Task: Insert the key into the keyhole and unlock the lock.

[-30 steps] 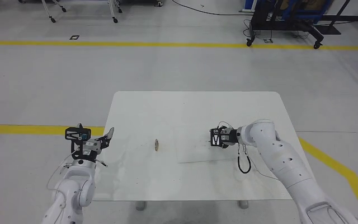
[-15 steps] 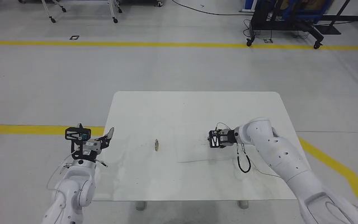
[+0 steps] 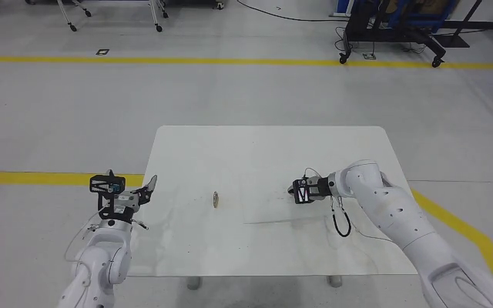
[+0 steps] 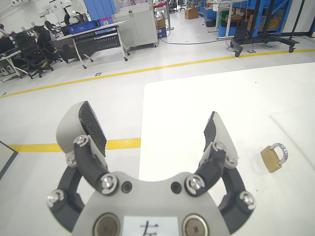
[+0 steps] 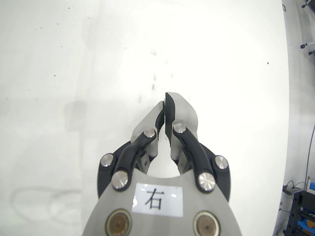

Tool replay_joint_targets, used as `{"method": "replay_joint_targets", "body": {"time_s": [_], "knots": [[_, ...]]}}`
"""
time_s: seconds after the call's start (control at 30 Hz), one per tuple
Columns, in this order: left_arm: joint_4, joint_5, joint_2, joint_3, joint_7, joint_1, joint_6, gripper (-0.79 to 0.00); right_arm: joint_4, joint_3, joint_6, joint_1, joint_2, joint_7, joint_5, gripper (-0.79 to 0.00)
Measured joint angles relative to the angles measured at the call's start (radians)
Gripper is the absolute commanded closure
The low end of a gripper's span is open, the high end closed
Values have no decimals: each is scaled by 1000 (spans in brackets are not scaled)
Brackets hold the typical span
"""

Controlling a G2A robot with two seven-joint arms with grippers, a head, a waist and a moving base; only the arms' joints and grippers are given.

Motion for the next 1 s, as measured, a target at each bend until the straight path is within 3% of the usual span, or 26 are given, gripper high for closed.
{"method": "replay_joint_targets", "body": {"time_s": [0.23,0.33,0.43,0.57,0.63,0.9,1.0], "knots": [[0,0,0,0,0,0,0,-785,0,0,0,0,0,0,0,0],[-30,34,3,19,-21,13,-63,-785,0,0,0,0,0,0,0,0],[-104,138,9,71,-89,16,-175,-785,0,0,0,0,0,0,0,0],[-157,346,7,220,-227,-58,-277,-785,0,0,0,0,0,0,0,0],[-155,361,2,270,-279,-96,-285,-785,0,0,0,0,0,0,0,0],[-153,352,1,276,-274,-97,-281,-785,0,0,0,0,0,0,0,0],[-139,362,2,302,-266,-112,-334,-785,0,0,0,0,0,0,0,0]]}}
